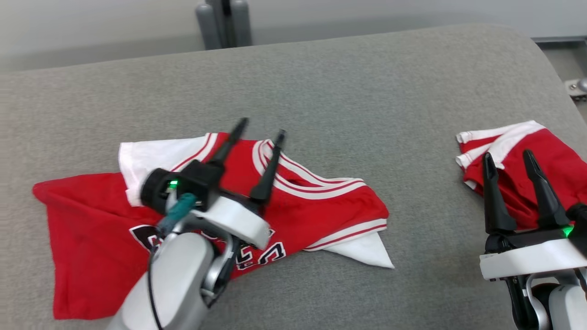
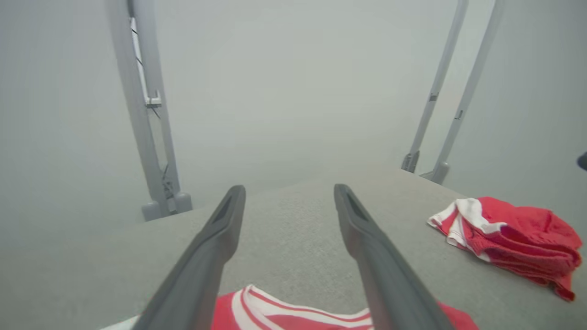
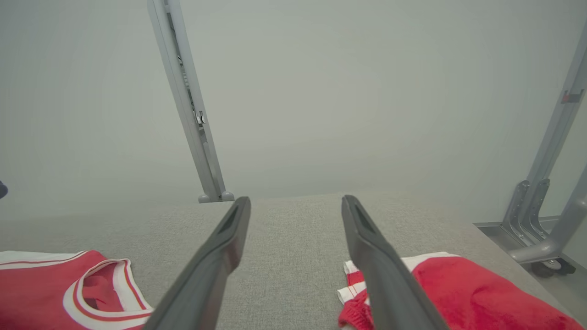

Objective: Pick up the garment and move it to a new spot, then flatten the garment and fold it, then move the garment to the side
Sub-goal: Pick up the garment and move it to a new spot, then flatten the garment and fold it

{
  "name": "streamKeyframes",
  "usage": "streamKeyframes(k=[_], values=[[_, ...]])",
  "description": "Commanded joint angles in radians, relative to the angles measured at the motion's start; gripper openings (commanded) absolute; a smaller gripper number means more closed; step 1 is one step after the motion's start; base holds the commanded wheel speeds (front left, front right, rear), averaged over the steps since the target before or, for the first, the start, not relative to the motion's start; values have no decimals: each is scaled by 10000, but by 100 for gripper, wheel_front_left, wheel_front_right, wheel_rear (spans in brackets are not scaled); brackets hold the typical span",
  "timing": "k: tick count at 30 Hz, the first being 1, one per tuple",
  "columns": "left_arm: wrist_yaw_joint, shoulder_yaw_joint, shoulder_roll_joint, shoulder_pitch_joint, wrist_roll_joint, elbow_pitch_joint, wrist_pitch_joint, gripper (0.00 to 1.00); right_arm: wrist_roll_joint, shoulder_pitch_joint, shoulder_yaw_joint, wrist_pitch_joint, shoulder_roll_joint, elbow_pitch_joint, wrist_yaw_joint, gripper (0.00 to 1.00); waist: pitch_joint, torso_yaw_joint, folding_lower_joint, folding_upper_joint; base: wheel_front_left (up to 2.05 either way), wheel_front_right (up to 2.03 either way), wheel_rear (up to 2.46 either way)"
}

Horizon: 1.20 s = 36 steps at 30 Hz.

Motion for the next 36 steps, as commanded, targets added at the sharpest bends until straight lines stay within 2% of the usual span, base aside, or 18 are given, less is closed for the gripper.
streamKeyframes(k=[1,9,16,19,25,36], values=[[257,311,244,185,-64,-280,-202,100,-88,120,-85,42,-47,-95,-1,100,-218,355,0,0,0,0,0],[1524,2212,1255,1474,-268,-2029,-779,100,-287,336,-141,287,-47,-261,-1,100,-699,1069,0,0,0,0,0],[2020,3582,1820,2993,-164,-3191,-905,100,-411,548,-24,505,-46,-332,-1,100,-1226,1341,0,0,0,0,0],[2021,3948,1893,3708,-22,-3491,-909,100,-513,635,27,611,-46,-358,-1,100,-1454,1379,0,0,0,0,0],[1747,4197,1891,4847,346,-3661,-913,100,-629,981,-23,796,-46,-420,-1,100,-1870,1427,0,0,0,0,0],[1415,4324,1748,5518,601,-3474,-915,100,-503,1426,-19,910,-47,-590,-1,100,-2035,1447,0,0,0,0,0]])
